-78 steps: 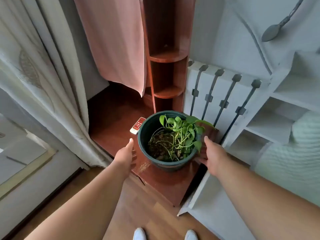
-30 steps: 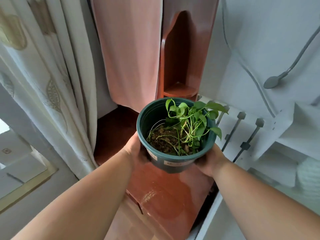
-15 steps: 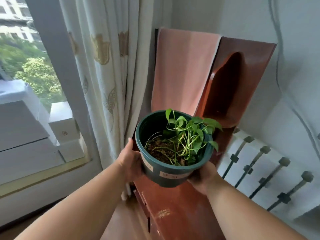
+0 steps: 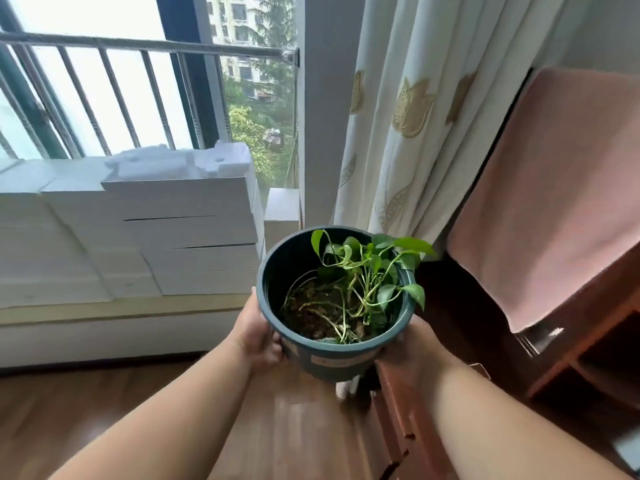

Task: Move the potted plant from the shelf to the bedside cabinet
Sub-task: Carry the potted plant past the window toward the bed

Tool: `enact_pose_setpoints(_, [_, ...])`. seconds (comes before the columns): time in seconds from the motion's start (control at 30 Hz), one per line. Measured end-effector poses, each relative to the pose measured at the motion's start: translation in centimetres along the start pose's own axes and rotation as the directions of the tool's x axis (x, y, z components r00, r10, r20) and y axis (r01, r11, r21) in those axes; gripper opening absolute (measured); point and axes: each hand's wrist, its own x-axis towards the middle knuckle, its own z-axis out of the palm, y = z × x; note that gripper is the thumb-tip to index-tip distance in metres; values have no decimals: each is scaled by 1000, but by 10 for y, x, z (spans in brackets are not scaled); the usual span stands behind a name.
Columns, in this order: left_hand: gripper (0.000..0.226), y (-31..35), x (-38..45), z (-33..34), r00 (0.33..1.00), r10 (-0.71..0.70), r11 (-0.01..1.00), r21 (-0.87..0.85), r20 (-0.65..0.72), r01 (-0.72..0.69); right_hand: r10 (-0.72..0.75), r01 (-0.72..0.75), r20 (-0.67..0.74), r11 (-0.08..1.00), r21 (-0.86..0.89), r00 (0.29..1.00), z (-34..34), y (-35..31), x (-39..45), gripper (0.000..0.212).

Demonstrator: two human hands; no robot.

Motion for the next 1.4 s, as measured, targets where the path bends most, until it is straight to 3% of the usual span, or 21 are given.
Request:
enact_pose_setpoints(0.1, [76,47,-15,-51,998,-2,998,-67,-69,-3,94,-91,67,995,-51,993,64,14,35,57])
enact_pose_setpoints(0.23, [107,110,-33,-105,998,43,996,-79,35,-40,104,-101,92,994,-36,990,142,48,86,54])
enact_pose_setpoints(0.3, [112,141,-45,-137,995,90,995,-39,45,-89,125,-123,88,992,-24,988,187,64,106,52])
enact_pose_setpoints(0.4, [114,181,-57,-182,993,116,991,-60,-29,-117,161,-159,37,985,-71,986,240,82,136,42])
enact_pose_setpoints(0.5, [97,214,-67,-219,982,169,980,-97,-84,-177,226,-218,25,961,-169,974,287,101,167,40])
enact_pose_setpoints(0.6, [115,231,-73,-260,965,181,968,-141,-190,-209,261,-242,57,944,-225,964,327,125,199,41])
enact_pose_setpoints(0.77, [81,258,-72,-314,836,297,902,-151,-461,-404,356,-312,102,901,-300,929,398,162,262,49])
enact_pose_setpoints(0.97, [60,282,-73,-357,714,400,791,-178,-575,-586,458,-318,240,832,-454,856,475,206,331,46])
enact_pose_setpoints(1.07, [66,291,-79,-374,636,433,704,-201,-638,-681,579,-367,301,760,-536,758,529,217,354,27])
enact_pose_setpoints(1.2, [48,310,-92,-386,511,533,598,-127,-675,-791,709,-409,303,643,-647,636,592,235,387,70])
enact_pose_setpoints(1.27, [46,316,-97,-391,435,527,553,-94,-730,-828,755,-413,309,598,-687,579,618,244,391,61])
enact_pose_setpoints(1.33, [44,318,-103,-406,361,529,510,-53,-768,-859,797,-452,296,557,-697,527,644,262,394,34])
enact_pose_setpoints(1.4, [48,318,-115,-426,330,488,484,-64,-808,-873,826,-441,297,519,-732,479,665,284,396,42])
